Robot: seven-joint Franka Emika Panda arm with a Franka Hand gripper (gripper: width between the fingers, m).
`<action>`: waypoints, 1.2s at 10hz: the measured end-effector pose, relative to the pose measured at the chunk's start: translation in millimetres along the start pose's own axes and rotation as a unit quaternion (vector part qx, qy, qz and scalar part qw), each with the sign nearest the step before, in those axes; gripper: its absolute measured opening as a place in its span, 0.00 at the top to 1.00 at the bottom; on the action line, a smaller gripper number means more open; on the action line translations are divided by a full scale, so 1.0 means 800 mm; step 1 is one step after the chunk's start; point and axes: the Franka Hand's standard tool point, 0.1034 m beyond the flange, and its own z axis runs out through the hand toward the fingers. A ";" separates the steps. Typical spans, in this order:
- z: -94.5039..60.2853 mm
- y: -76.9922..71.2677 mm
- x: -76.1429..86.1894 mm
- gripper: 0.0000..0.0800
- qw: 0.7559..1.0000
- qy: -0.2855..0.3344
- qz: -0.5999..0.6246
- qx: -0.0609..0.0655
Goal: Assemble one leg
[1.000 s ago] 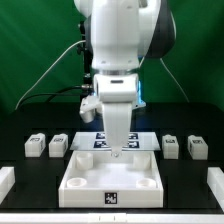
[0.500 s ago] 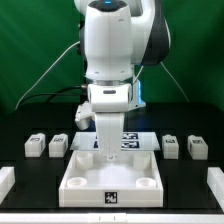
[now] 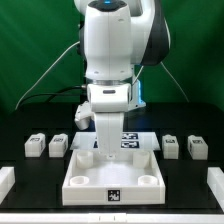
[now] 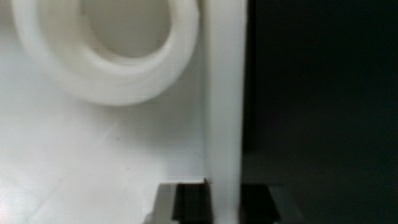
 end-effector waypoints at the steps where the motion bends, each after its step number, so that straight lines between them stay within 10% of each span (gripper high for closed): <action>1: 0.000 0.000 0.000 0.93 1.000 0.000 0.000 0.000; 4: 0.000 0.000 0.000 0.93 1.000 0.000 0.000 0.000; 8: -0.006 0.069 0.073 0.93 1.000 0.019 -0.008 -0.014; 12: -0.004 0.093 0.111 0.92 0.999 0.030 0.004 -0.025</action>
Offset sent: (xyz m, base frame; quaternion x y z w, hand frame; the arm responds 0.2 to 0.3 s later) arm 0.0000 0.0000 0.0000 0.0000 0.0000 0.0000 1.0000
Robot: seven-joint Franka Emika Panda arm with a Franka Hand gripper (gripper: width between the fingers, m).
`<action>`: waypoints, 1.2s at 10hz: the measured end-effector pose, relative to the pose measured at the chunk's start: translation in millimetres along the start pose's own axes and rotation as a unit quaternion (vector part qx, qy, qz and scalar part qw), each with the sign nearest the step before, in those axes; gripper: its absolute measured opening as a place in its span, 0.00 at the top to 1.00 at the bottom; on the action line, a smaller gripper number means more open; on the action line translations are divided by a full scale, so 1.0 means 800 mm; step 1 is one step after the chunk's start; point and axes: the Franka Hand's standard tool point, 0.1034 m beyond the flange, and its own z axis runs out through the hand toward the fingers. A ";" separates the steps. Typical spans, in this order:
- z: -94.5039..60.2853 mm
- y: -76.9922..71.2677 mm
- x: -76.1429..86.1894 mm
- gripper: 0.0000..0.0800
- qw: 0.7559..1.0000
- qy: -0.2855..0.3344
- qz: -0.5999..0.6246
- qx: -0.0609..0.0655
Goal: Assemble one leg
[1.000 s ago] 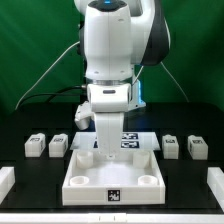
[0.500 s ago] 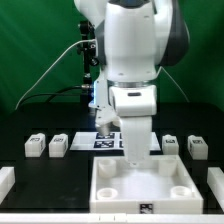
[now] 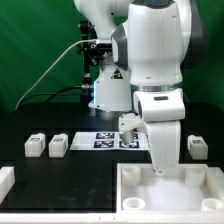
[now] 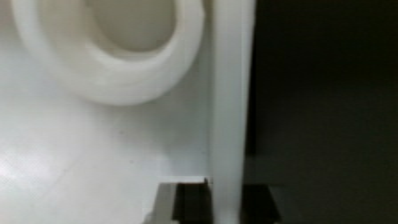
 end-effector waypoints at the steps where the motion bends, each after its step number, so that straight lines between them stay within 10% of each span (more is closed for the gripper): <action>1: 0.000 0.000 0.000 0.92 1.000 -0.003 0.007 0.014; 3: 0.000 0.000 0.000 0.92 1.000 -0.005 0.015 0.014; 7: 0.000 -0.001 -0.002 0.24 1.000 -0.005 0.017 0.015; 12: 0.000 -0.001 -0.003 0.19 1.000 -0.005 0.018 0.015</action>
Offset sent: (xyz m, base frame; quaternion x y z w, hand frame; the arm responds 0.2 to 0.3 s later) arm 0.0000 0.0000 0.0000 0.0000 0.0000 0.0000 1.0000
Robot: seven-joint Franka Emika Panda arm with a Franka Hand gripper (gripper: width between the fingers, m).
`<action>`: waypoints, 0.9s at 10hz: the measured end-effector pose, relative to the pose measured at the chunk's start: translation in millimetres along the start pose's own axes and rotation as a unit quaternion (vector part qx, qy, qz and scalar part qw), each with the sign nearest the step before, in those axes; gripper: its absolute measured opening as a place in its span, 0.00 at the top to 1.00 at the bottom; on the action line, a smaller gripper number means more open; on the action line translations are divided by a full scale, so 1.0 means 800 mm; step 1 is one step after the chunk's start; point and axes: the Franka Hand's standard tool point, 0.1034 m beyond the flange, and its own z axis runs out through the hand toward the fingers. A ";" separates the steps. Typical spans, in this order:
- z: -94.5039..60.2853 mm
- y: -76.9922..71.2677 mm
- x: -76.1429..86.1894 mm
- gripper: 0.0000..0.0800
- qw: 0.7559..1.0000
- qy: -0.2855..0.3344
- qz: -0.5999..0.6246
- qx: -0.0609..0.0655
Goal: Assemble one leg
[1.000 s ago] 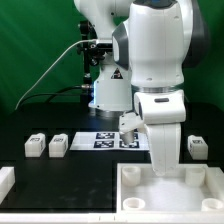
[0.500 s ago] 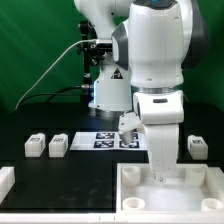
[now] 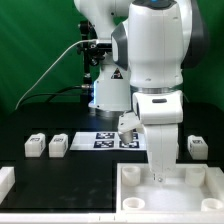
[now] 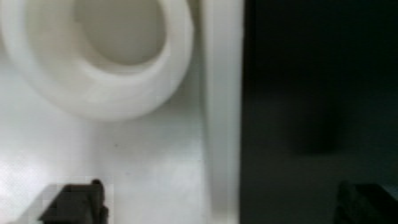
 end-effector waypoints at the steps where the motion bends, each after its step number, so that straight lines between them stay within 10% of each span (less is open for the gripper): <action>1: 0.000 0.000 0.000 0.19 1.000 0.000 0.000 0.000; 4: -0.016 -0.001 -0.007 0.19 0.998 -0.001 0.058 -0.006; 7: -0.047 -0.047 0.065 0.19 0.930 0.007 0.367 -0.013; 9: -0.047 -0.051 0.076 0.19 0.912 0.011 0.409 -0.013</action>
Offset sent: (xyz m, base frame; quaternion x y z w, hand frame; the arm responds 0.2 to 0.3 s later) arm -0.0174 -0.0013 0.0232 0.0149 0.0038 0.0888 0.9959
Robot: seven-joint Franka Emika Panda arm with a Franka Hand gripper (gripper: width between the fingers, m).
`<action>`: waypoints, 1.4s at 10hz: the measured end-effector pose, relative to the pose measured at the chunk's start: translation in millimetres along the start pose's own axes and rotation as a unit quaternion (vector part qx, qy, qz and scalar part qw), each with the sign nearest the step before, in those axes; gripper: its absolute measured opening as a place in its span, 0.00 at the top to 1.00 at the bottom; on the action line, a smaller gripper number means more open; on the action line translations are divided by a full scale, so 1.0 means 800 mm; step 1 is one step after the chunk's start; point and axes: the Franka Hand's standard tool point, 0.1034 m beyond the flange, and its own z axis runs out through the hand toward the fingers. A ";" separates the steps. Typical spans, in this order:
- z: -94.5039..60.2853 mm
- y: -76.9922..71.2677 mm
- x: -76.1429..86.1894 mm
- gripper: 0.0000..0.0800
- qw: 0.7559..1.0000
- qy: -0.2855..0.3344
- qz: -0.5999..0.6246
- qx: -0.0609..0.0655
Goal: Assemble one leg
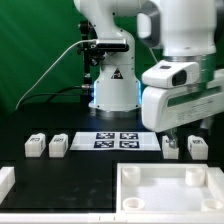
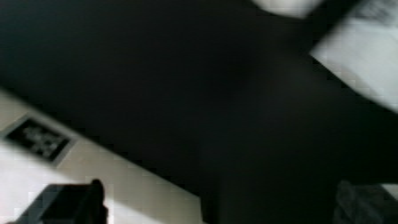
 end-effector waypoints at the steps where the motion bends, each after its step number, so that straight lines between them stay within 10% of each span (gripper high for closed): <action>1: 0.000 0.000 0.000 0.19 1.000 0.000 0.000 0.000; 10: 0.006 -0.014 -0.001 0.19 0.994 -0.006 0.106 0.008; 14: 0.008 -0.064 0.021 0.19 0.916 -0.011 0.400 0.030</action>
Offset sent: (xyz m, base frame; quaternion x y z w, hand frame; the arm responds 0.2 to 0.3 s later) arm -0.0123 0.0382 -0.0027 0.0286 -0.0176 0.2297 0.9727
